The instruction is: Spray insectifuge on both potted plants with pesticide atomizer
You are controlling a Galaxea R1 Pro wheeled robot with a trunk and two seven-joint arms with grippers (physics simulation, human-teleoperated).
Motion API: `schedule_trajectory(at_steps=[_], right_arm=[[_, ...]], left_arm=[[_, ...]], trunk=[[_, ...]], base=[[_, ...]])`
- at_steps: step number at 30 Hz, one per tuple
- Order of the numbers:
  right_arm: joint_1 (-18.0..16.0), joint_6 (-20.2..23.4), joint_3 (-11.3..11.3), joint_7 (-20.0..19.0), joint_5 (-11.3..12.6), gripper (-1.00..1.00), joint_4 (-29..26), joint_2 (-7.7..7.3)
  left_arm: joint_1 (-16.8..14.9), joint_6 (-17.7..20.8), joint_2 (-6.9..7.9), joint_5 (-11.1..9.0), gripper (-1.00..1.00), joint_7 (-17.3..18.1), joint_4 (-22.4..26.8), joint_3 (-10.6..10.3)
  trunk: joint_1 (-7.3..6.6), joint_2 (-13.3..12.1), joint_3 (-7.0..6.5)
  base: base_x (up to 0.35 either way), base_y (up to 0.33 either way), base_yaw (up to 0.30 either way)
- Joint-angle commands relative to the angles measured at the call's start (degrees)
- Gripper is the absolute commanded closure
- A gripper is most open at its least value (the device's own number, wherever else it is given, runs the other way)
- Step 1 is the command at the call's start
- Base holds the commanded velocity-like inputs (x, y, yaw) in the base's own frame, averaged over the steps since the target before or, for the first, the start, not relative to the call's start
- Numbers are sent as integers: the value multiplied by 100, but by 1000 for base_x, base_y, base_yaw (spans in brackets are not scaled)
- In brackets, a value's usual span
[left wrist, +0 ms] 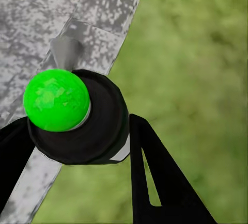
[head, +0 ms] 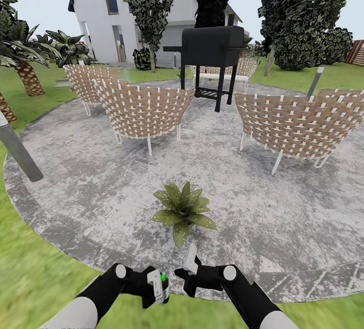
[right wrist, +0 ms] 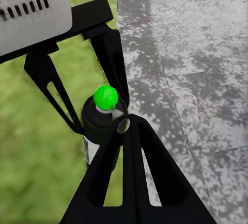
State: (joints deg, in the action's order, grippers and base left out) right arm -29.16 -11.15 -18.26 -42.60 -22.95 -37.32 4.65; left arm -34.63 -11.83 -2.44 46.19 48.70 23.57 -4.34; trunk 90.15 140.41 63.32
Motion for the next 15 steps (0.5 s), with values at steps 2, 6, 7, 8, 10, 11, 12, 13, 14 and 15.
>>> schedule_trajectory(at_steps=[2, 6, 7, 8, 10, 11, 12, 13, 14, 15], right_arm=[[-2, -37, 7, -2, -60, 100, -4, 1], [-2, -37, 7, -2, -60, 100, -4, 1], [-2, -37, 7, -2, -60, 100, -4, 1], [-2, -37, 7, -2, -60, 100, -4, 1], [-2, -37, 7, -2, -60, 100, -4, 1], [-2, -37, 7, -2, -60, 100, -4, 1], [-2, -37, 7, -2, -60, 100, -4, 1], [-2, -37, 7, -2, -60, 100, -4, 1], [-2, -37, 7, -2, -60, 100, -4, 1], [-2, -37, 7, -2, -60, 100, -4, 1]], left_arm=[[-6, -46, -8, 3, 100, 7, 8, 7], [-11, -52, -32, -20, 100, 7, 8, 11], [-14, -54, -47, -21, 100, 8, 8, 16], [-15, -55, -56, -21, 100, 8, 8, 11], [-17, -56, -84, -22, 100, 9, 8, 8], [-17, -58, -98, -22, 100, 12, 8, 6], [-17, -60, -105, -22, 100, 13, 8, 5], [-17, -63, -113, -22, 100, 15, 8, 4], [-19, -63, -114, -22, 100, 15, 8, 4], [-30, -67, -115, -22, 100, 19, 8, 3]], trunk=[[-1, 2, 5], [-1, 2, 5], [-1, 2, 5], [-1, 2, 5], [-1, 2, 5], [-1, 2, 5], [-1, 2, 5], [-1, 2, 5], [-1, 2, 5], [-1, 2, 5]], base=[[0, 0, 0], [0, 0, 0], [0, 0, 0], [0, 0, 0], [0, 0, 0], [0, 0, 0], [0, 0, 0], [0, 0, 0], [0, 0, 0], [0, 0, 0]])
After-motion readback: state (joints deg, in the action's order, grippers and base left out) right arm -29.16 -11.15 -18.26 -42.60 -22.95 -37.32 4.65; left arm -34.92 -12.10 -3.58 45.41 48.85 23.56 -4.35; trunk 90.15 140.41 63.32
